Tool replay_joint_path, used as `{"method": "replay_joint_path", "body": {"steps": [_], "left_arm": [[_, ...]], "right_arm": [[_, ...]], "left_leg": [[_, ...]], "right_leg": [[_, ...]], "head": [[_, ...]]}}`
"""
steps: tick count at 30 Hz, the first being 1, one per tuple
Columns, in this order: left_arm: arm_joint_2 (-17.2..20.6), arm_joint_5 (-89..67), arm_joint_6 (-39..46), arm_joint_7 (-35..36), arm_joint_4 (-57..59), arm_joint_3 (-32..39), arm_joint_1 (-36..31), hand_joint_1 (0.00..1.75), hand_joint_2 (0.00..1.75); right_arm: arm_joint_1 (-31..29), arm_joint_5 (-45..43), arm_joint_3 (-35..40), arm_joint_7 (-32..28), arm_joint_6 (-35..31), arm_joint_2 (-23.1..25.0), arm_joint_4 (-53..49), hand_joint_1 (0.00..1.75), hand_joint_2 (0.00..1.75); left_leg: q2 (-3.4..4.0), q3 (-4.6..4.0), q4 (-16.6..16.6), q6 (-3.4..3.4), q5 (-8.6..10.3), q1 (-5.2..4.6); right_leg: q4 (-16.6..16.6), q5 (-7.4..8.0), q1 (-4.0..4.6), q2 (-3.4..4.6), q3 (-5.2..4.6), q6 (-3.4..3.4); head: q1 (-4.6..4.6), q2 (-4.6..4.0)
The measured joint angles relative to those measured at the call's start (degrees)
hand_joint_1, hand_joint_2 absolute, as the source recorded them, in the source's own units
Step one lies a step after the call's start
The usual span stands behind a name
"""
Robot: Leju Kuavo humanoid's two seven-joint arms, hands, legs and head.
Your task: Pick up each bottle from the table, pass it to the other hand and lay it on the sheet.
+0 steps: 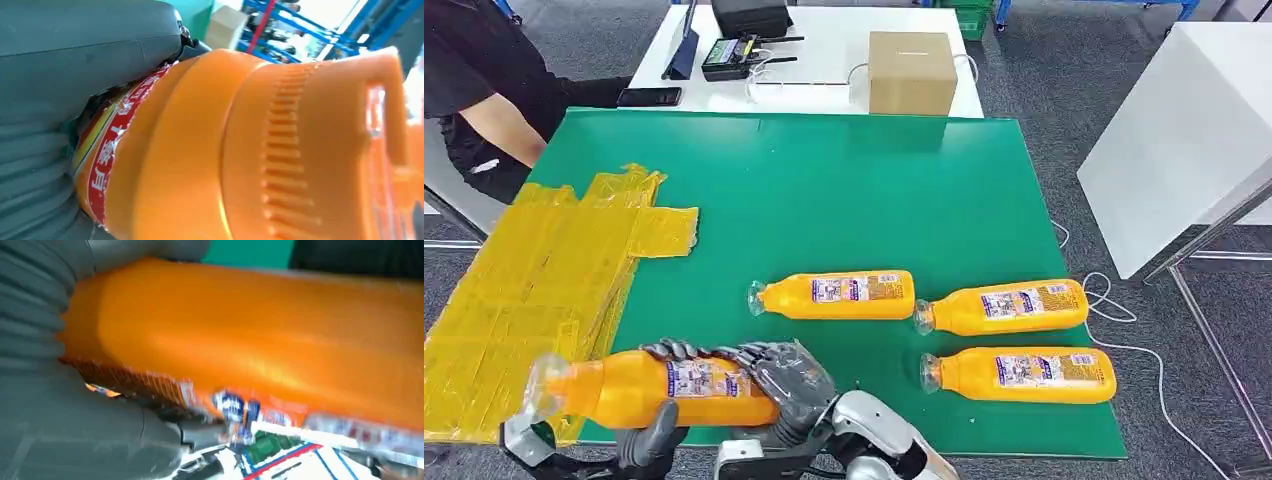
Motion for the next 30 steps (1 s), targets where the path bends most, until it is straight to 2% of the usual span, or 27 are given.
{"method": "replay_joint_path", "body": {"steps": [3, 9, 14, 15, 16, 17, 18, 19, 23, 28, 30], "left_arm": [[-0.56, -0.81, -2.93, 0.0, 0.17, 2.58, -0.42, 1.75, 1.75], [-1.92, -2.57, -3.44, 0.39, -0.17, 4.11, -0.4, 1.75, 1.75], [-3.8, -5.36, 3.45, 2.82, -2.93, 0.98, 2.39, 1.75, 1.75], [-3.78, -5.55, 4.7, 2.56, -3.1, -0.39, 2.91, 1.75, 1.75], [-3.67, -5.57, 5.54, 2.25, -3.1, -1.54, 3.2, 1.75, 1.75], [-3.56, -5.42, 6.03, 2.03, -3.1, -2.27, 3.34, 1.75, 1.75], [-3.43, -5.27, 6.49, 1.79, -3.1, -3.04, 3.38, 1.75, 1.75], [-3.3, -5.27, 6.99, 1.64, -3.1, -3.6, 3.36, 1.75, 1.75], [-2.86, -9.37, 13.16, 0.13, -4.75, -4.85, 3.33, 1.75, 1.75], [-1.99, -35.14, 35.44, -1.9, -9.86, -3.8, 1.4, 1.75, 1.75], [-1.51, -38.17, 38.75, -1.86, -11.26, -3.03, 0.41, 1.75, 1.75]], "right_arm": [[-0.87, -0.68, 0.7, 0.52, -1.88, 0.85, 1.12, 1.75, 1.75], [-0.43, -0.53, 0.86, 1.16, -3.48, 0.62, 0.86, 1.75, 1.75], [6.54, 0.48, -1.53, 0.83, -3.98, -3.28, -5.18, 1.75, 1.75], [8.14, 0.65, -2.19, 0.41, -4.29, -4.09, -6.36, 1.64, 1.75], [9.26, 0.85, -2.66, 0.2, -4.53, -4.67, -7.38, 0.72, 1.75], [9.94, 0.94, -2.99, 0.07, -4.62, -5.11, -8.11, 0.0, 1.75], [10.53, 0.98, -3.41, -0.07, -4.7, -5.49, -8.91, 0.0, 1.75], [11.06, 1.11, -3.69, -0.13, -4.83, -5.66, -9.4, 0.0, 0.0], [13.19, 2.6, -5.79, -0.87, -8.45, -6.71, -12.07, 0.0, 0.0], [13.86, 6.34, -9.25, 2.47, -12.64, -8.52, -18.38, 0.0, 0.0], [14.28, 6.73, -10.56, 3.02, -12.66, -9.14, -20.39, 0.0, 0.0]], "left_leg": [[-0.07, -0.01, 0.0, 0.01, 0.02, 0.01], [-0.08, -0.02, 0.02, 0.04, -0.01, -0.02], [-0.14, -0.04, 0.02, 0.12, -0.18, -0.04], [-0.12, -0.05, 0.02, 0.12, -0.22, -0.05], [-0.09, -0.05, 0.02, 0.11, -0.25, -0.06], [-0.04, -0.04, 0.02, 0.11, -0.26, -0.08], [-0.04, -0.03, 0.02, 0.11, -0.26, -0.08], [-0.06, -0.02, 0.02, 0.1, -0.25, -0.07], [-0.07, -0.02, 0.01, 0.08, -0.21, -0.03], [-0.12, 0.02, 0.01, 0.12, -0.15, -0.03], [-0.09, 0.03, 0.01, 0.12, -0.15, -0.04]], "right_leg": [[0.01, 0.0, -0.01, -0.04, 0.03, 0.0], [-0.04, 0.0, -0.05, -0.05, 0.03, 0.01], [-0.09, -0.03, -0.06, -0.1, 0.05, 0.02], [-0.09, -0.03, -0.07, -0.08, 0.04, 0.03], [-0.1, -0.04, -0.07, -0.07, 0.03, 0.04], [-0.1, -0.04, -0.06, -0.06, 0.01, 0.04], [-0.11, -0.04, -0.05, -0.04, 0.01, 0.04], [-0.11, -0.05, -0.04, -0.04, 0.01, 0.04], [-0.09, -0.1, -0.02, -0.04, 0.03, 0.12], [-0.09, -0.09, -0.03, -0.07, 0.1, 0.12], [-0.09, -0.08, -0.05, -0.06, 0.11, 0.14]], "head": [[0.02, 0.0], [0.02, 0.0], [0.04, 0.0], [0.02, 0.0], [0.02, 0.0], [0.02, 0.0], [0.02, 0.0], [-0.02, 0.0], [0.0, 0.0], [0.0, 0.0], [0.0, 0.0]]}}
